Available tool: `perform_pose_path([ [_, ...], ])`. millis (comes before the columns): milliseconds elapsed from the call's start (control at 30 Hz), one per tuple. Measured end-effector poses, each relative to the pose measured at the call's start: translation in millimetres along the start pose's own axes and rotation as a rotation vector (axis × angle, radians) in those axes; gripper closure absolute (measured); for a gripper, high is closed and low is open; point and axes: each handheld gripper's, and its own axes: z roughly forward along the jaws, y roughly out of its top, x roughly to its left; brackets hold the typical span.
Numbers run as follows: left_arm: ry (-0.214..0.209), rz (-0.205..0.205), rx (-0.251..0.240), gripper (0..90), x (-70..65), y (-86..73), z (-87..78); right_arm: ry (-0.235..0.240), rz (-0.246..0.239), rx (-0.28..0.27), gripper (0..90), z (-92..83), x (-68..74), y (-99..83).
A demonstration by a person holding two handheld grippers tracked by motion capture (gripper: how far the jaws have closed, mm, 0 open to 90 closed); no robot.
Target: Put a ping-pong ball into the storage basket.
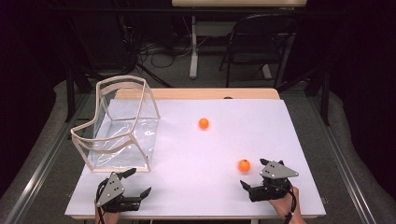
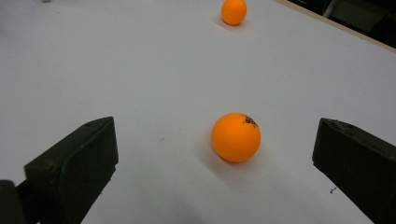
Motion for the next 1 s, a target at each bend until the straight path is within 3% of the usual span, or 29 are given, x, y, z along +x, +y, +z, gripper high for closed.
perform_pose_path([
  [1000, 0.003, 0.013, 0.014, 16.0, 0.3, 0.4, 0.6, 0.052, 0.013, 0.126, 0.0, 26.8, -14.0, 13.1],
])
